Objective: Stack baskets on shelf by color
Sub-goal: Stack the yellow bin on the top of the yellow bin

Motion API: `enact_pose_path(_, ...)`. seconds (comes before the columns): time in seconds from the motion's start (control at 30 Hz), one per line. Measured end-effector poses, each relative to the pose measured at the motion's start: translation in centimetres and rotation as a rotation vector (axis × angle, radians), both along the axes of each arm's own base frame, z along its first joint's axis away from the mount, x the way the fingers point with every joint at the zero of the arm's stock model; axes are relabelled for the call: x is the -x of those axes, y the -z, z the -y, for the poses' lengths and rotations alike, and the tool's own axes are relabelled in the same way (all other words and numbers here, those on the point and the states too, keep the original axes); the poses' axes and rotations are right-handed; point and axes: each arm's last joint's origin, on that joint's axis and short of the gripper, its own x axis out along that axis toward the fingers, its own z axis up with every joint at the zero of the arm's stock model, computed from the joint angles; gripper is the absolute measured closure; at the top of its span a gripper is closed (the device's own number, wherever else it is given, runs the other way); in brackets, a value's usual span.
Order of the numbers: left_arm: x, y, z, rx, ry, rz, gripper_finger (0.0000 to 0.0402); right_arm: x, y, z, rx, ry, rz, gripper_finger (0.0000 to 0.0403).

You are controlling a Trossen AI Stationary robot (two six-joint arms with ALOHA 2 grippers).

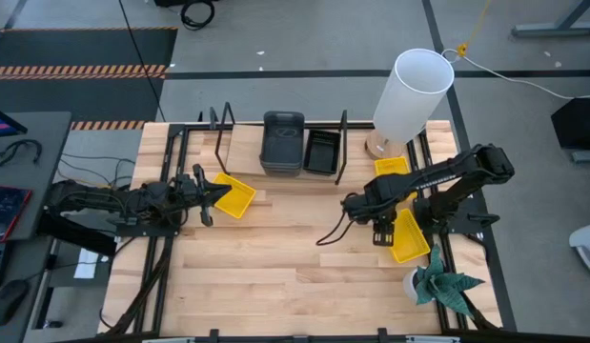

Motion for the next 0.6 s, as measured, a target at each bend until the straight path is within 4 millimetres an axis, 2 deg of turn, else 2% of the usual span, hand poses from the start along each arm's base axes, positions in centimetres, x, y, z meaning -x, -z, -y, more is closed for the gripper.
enact_pose_path(0.27,0.0,0.0,0.0,0.000,0.000,0.000,0.0372,0.1,0.3,-0.6,0.033,0.307,-0.041,0.0271)
enact_pose_path(0.5,0.0,0.0,0.0,0.000,0.001,0.000,0.0366,1.5,2.0,-1.1,0.032,0.253,-0.116,0.0273)
enact_pose_path(0.6,0.0,0.0,0.0,0.000,0.000,-0.001,0.0370,1.9,2.2,-1.4,-0.015,0.240,-0.138,0.0276)
